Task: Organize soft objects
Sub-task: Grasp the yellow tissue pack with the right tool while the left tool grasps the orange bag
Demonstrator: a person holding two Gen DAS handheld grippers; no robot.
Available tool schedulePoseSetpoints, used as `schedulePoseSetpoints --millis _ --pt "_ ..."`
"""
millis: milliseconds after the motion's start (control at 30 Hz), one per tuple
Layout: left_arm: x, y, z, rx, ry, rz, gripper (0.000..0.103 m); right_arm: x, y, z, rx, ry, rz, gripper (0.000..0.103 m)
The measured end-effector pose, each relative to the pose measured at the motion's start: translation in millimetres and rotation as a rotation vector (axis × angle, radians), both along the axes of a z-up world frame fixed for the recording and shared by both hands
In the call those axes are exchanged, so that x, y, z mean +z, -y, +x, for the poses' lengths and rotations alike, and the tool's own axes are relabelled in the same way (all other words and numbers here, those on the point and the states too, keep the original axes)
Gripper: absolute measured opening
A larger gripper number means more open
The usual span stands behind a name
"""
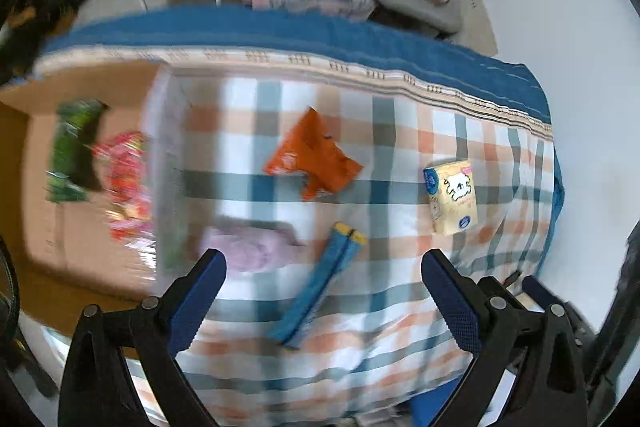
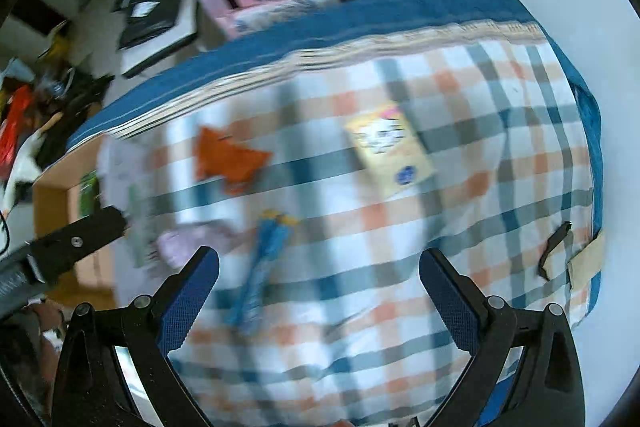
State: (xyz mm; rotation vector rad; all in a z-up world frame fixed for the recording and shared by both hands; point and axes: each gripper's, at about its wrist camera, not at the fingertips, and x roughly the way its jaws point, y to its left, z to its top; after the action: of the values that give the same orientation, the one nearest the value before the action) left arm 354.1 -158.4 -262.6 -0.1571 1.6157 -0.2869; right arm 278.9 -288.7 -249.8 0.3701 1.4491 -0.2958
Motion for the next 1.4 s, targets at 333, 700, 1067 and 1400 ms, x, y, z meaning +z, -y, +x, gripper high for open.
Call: schedulePoseSetpoints --millis 333,700,1067,1400 --pt "-102 31 29 0.146 -0.199 0.002 0.082 -86 78 43 -0.012 -0.102 0.056 0.102" --pt "-146 38 50 0.204 -0.259 0.031 0.082 -133 82 72 0.034 -0.181 0.086 0.102" --pt "-149 63 48 0.056 -0.141 0.141 0.058 -166 67 85 0.053 -0.24 0.016 0.086" --pt "-127 83 36 -0.076 0.02 0.218 0.043 -177 55 81 0.06 -0.252 -0.034 0.072"
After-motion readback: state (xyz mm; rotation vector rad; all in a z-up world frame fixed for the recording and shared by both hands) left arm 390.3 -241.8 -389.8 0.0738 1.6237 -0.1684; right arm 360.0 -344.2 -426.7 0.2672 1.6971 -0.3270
